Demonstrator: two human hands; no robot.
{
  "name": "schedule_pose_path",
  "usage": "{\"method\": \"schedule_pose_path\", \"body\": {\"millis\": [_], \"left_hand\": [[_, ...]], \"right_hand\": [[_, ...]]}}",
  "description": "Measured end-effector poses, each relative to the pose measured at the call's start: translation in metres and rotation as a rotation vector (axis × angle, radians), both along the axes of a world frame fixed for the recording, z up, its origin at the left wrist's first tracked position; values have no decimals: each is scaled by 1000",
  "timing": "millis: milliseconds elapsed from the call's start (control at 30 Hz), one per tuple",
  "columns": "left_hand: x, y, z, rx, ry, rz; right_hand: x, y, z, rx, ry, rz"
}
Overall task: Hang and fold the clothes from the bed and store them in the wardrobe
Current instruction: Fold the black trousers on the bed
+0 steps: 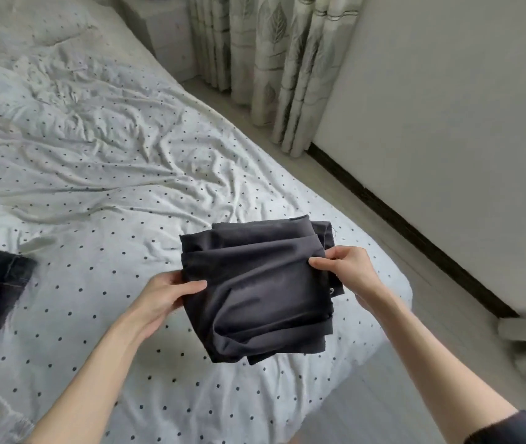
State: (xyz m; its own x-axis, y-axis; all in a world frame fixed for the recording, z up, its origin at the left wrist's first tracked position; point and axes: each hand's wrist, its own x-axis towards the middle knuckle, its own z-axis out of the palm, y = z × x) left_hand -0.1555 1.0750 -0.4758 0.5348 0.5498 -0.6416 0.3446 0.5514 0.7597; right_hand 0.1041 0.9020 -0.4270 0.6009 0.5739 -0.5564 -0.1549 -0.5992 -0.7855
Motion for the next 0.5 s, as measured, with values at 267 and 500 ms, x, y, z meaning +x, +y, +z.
{"method": "schedule_pose_path", "body": {"millis": [267, 500], "left_hand": [[55, -91, 73, 104, -183, -402], [123, -220, 135, 198, -308, -743]], "right_hand": [[-63, -184, 90, 121, -223, -489], [-104, -346, 150, 198, -391, -841]]}}
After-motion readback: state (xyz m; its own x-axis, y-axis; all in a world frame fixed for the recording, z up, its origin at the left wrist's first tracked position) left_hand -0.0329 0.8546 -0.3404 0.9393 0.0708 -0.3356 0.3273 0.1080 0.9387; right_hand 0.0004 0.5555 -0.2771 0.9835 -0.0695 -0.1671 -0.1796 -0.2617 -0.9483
